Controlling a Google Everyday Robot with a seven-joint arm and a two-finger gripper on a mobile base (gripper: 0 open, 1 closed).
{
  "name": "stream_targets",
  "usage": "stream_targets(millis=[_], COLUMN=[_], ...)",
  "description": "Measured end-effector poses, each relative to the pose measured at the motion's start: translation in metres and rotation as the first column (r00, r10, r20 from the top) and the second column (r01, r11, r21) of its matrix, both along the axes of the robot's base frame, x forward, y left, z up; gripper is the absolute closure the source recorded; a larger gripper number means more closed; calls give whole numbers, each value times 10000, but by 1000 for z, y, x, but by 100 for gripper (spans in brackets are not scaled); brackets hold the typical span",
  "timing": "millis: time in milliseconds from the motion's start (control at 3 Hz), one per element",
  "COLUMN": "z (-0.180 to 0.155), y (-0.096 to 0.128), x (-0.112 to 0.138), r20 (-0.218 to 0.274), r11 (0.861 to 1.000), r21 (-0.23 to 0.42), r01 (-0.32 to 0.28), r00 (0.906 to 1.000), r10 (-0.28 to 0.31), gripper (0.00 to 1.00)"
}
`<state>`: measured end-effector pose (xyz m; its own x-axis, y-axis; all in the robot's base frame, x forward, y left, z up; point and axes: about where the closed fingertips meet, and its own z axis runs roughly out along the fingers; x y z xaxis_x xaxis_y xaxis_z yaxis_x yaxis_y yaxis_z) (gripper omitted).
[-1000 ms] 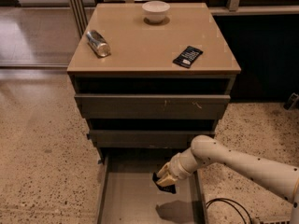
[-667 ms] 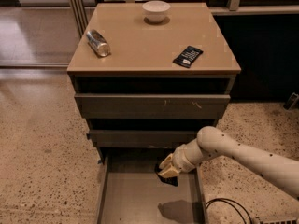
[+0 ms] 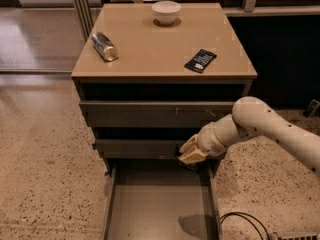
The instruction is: Pick rxbar chocolate from bottom drawer and place on counter
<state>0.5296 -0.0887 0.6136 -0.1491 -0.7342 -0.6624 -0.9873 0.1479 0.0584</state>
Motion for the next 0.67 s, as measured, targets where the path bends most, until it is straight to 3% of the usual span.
stream_targets(millis=[333, 667], z=[79, 80], y=[0, 0], x=[5, 5], r20=[145, 147], r11=[9987, 9987], r21=[-7, -8], r01=[-515, -517], r00=[9986, 9986], r10=[515, 517], gripper=[100, 100])
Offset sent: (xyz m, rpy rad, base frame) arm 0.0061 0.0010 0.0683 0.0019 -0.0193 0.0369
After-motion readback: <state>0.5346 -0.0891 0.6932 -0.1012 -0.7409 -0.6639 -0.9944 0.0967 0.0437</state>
